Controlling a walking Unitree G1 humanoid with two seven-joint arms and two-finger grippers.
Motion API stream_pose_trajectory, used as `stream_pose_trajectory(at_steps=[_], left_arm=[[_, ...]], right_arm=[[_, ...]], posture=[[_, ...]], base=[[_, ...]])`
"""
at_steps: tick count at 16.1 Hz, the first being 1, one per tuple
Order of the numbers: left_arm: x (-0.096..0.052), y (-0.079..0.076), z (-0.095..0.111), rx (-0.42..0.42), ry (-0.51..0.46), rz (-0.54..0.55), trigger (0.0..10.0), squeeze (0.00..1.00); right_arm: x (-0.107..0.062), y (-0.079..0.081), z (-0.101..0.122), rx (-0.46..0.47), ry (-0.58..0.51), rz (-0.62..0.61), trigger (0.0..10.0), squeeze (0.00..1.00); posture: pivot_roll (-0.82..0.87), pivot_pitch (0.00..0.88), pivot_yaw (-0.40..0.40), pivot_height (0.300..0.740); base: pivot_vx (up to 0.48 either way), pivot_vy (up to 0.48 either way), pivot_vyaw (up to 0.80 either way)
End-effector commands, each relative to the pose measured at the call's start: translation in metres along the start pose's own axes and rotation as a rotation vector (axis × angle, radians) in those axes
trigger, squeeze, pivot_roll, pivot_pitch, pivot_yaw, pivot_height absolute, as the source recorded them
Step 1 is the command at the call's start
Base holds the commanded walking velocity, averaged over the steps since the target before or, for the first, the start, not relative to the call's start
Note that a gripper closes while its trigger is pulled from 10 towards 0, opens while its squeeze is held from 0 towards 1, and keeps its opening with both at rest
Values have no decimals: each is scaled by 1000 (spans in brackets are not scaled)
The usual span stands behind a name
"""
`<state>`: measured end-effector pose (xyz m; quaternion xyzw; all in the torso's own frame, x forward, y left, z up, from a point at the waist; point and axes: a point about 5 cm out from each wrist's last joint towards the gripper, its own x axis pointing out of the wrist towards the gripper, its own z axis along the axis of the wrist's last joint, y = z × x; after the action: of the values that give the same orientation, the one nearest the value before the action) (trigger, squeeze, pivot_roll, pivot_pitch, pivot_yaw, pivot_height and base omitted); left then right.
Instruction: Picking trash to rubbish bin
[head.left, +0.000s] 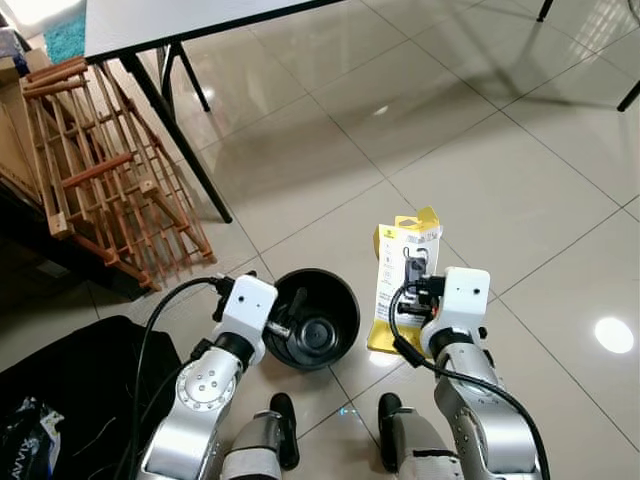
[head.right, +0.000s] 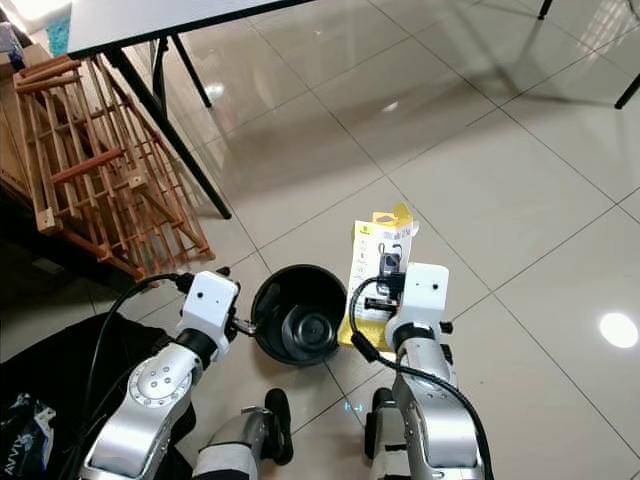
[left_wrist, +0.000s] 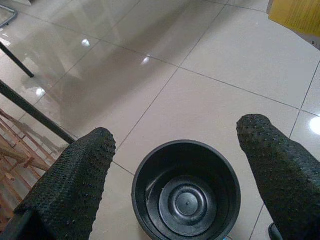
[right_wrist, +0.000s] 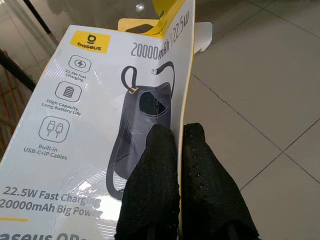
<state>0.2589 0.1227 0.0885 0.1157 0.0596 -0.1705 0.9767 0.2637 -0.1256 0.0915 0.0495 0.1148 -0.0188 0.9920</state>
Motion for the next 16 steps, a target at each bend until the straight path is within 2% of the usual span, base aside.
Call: stream_pose_trajectory(at_steps=[1,16], left_arm=[[-5,1,-5,1,24,14,10000,0],[-5,0,-7,9,38,-2,10000,0]], right_arm=[[-5,9,-4,26,19,30,0,0],[-8,10,-9,47,32,32,0,0]], posture=[[-12,368,98,740],[-10,371,108,740]], base=[[0,0,0],[0,0,0]])
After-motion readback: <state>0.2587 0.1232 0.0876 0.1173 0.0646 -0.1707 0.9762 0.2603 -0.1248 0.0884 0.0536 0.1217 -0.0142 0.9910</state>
